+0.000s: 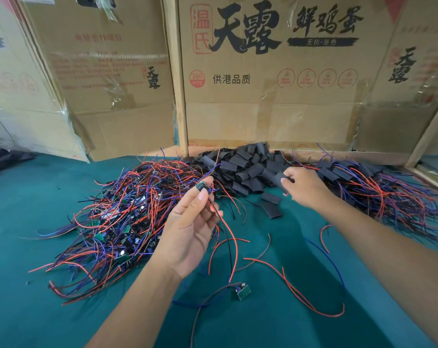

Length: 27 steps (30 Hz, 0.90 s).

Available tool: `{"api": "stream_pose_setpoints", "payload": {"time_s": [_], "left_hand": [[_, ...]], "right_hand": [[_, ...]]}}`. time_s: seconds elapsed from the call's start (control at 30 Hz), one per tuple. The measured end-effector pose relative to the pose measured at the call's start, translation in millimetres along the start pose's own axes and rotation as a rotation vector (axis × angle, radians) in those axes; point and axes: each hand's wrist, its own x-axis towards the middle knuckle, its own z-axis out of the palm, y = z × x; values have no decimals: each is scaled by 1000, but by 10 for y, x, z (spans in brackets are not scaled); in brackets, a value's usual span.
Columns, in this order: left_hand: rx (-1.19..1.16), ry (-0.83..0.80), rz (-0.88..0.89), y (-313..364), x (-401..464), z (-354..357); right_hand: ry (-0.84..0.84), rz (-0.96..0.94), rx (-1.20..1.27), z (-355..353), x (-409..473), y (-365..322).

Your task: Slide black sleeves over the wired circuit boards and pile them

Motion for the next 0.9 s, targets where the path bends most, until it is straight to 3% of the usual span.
{"api": "stream_pose_setpoints", "payload": {"time_s": [0.1, 0.17, 0.47, 0.67, 0.7, 0.83, 0.9], "left_hand": [[-57, -32, -18, -19, 3, 15], [-86, -75, -36, -58, -10, 39], [-63, -186, -88, -181, -97, 115], [-29, -177, -51, -130, -102, 145], [-17, -161, -21, -84, -89, 133], [-7, 11, 117, 133, -14, 41], [-52, 87, 154, 212, 17, 0]], "right_hand": [[-45, 70, 623, 42, -480, -304], [-148, 75, 884, 149, -874, -522], [-348, 59, 1340, 335, -1548, -758], [-408, 92, 1495, 353, -1513, -671], [-375, 90, 1477, 346, -1490, -638], [-217, -46, 990, 296, -1461, -496], [-303, -26, 1128, 307, -1475, -468]]}}
